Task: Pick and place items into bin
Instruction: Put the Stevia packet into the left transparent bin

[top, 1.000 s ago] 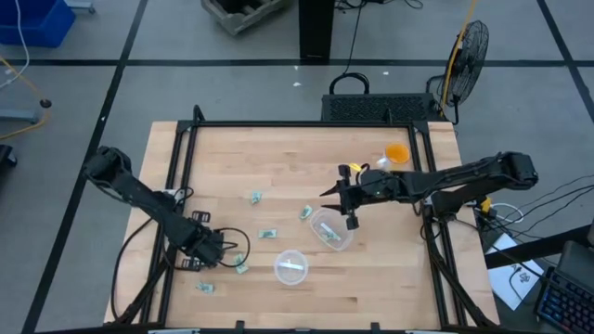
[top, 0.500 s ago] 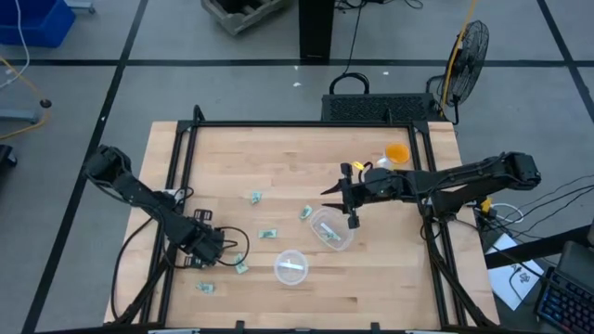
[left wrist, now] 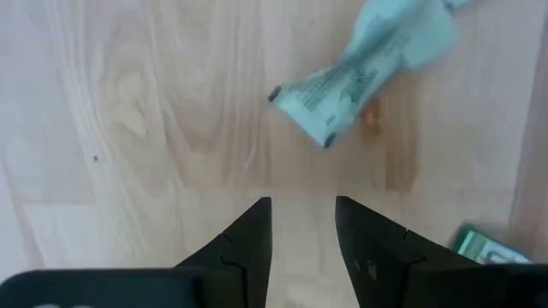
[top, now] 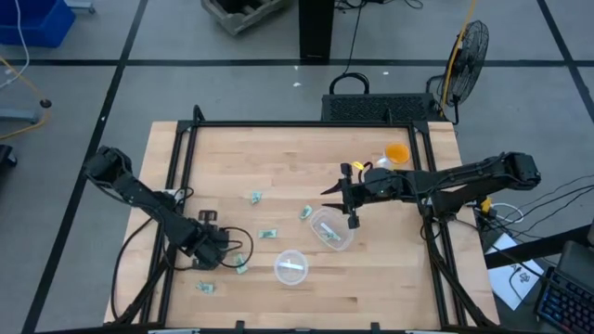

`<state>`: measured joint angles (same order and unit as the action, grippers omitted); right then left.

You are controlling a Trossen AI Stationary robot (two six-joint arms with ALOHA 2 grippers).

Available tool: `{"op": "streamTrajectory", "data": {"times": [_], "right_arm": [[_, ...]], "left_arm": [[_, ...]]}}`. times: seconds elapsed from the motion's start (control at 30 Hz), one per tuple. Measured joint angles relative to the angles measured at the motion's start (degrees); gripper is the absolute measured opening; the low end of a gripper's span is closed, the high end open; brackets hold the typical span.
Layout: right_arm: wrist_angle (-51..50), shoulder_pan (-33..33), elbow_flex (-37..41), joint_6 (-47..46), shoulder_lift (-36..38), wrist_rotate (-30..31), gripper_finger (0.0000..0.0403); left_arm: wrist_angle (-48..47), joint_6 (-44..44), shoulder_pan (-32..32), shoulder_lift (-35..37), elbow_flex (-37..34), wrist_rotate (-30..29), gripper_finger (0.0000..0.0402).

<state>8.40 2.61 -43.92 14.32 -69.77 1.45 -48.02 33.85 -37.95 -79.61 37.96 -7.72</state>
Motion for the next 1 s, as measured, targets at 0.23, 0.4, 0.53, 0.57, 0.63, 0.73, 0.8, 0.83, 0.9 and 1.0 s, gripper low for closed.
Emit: {"op": "streamTrajectory", "data": {"times": [0.23, 0.4, 0.53, 0.57, 0.63, 0.73, 0.8, 0.83, 0.9, 1.0], "right_arm": [[-0.04, 0.0, 0.0, -0.04, 0.0, 0.0, 0.0132], [-0.03, 0.0, 0.0, 0.03, 0.01, 0.0, 0.0132], [-0.04, 0.0, 0.0, 0.03, 0.0, 0.0, 0.0132], [-0.04, 0.01, 0.0, 0.03, 0.0, 0.0, 0.0132], [-0.04, 0.0, 0.0, 0.04, 0.01, -0.01, 0.0132], [-0.04, 0.0, 0.0, 0.05, 0.02, 0.0, 0.0132], [-0.04, 0.02, 0.0, 0.05, 0.0, -0.02, 0.0132], [-0.04, 0.0, 0.0, 0.05, 0.0, -0.02, 0.0132], [-0.04, 0.01, 0.0, 0.05, 0.0, -0.02, 0.0132], [-0.04, 0.01, 0.0, 0.07, 0.0, -0.02, 0.0132]], "left_arm": [[3.76, -8.22, 0.01, 0.02, 0.02, -4.22, 0.0136], [8.34, -15.85, 0.05, 0.07, 0.09, -6.05, 0.0136], [10.28, -16.66, 0.09, 0.07, 0.09, -5.13, 0.0136], [10.64, -16.68, 0.09, 0.07, 0.09, -4.61, 0.0136], [11.54, -16.73, 0.03, 0.07, 0.09, -4.37, 0.0136], [11.82, -16.73, 0.07, 0.07, 0.09, -4.55, 0.0136], [12.32, -16.7, 0.07, -0.37, -0.04, -4.6, 0.0136], [13.04, -16.62, 0.07, -0.75, -0.44, -4.6, 0.0136], [14.86, -15.94, 0.07, -1.94, -1.42, -3.96, 0.0136], [16.83, -18.13, 0.01, -4.04, -1.29, -4.1, 0.0136]]}}
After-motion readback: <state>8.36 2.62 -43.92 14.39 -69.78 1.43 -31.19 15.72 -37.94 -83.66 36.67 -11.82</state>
